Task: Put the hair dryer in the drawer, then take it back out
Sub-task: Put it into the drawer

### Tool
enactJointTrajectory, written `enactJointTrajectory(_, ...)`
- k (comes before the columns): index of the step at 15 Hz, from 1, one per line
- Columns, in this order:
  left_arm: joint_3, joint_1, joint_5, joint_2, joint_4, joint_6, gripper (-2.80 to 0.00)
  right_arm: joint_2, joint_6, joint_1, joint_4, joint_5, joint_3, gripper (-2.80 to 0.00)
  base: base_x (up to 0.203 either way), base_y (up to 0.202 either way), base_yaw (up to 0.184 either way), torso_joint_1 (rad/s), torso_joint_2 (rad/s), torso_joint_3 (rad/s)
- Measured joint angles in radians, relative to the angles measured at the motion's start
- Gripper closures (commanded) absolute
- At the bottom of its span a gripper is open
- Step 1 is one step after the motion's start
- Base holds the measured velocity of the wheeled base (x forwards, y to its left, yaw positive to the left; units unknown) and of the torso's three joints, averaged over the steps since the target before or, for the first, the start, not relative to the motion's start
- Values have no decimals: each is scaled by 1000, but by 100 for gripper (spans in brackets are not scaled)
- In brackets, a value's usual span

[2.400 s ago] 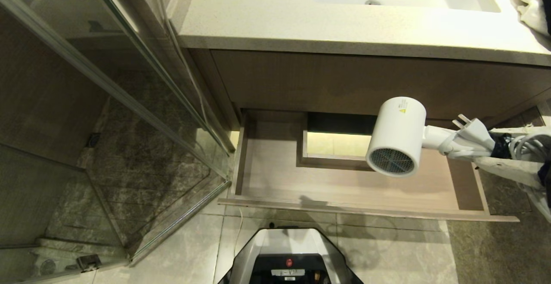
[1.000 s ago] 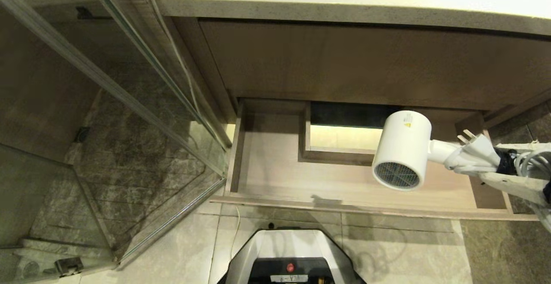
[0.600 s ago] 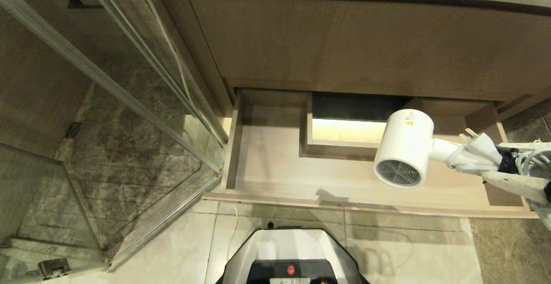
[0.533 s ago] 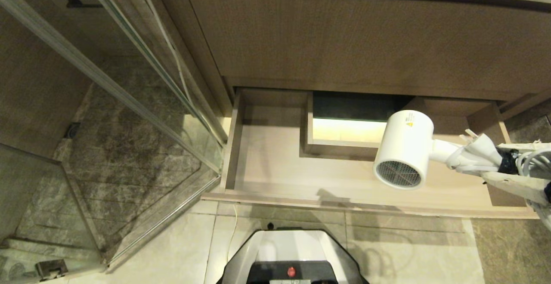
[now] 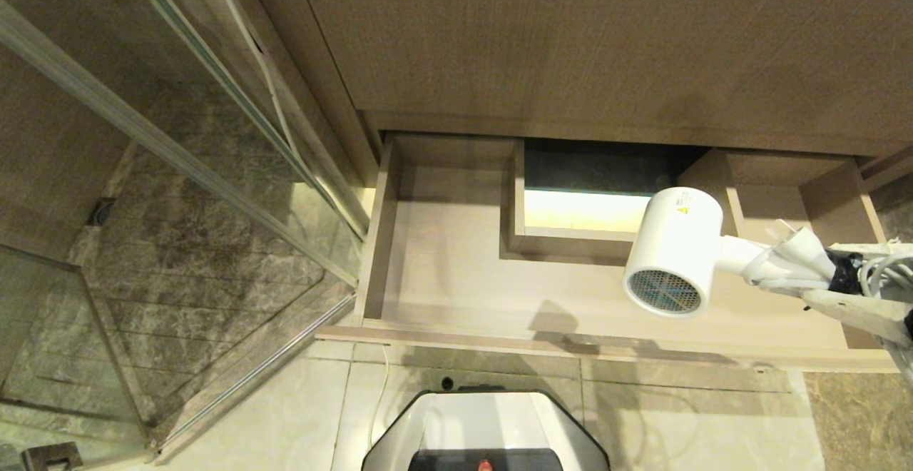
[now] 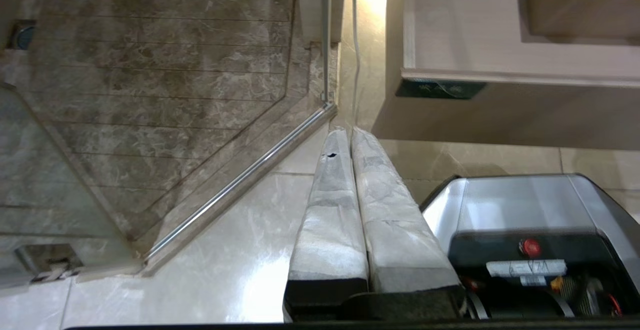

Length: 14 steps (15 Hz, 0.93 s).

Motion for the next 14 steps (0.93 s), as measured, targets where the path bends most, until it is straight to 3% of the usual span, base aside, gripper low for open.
enactJointTrajectory(14,0,0,0,0,1,0,0,28,-1,-55,-2,-1,0,0,0,0,0,-29,359,325)
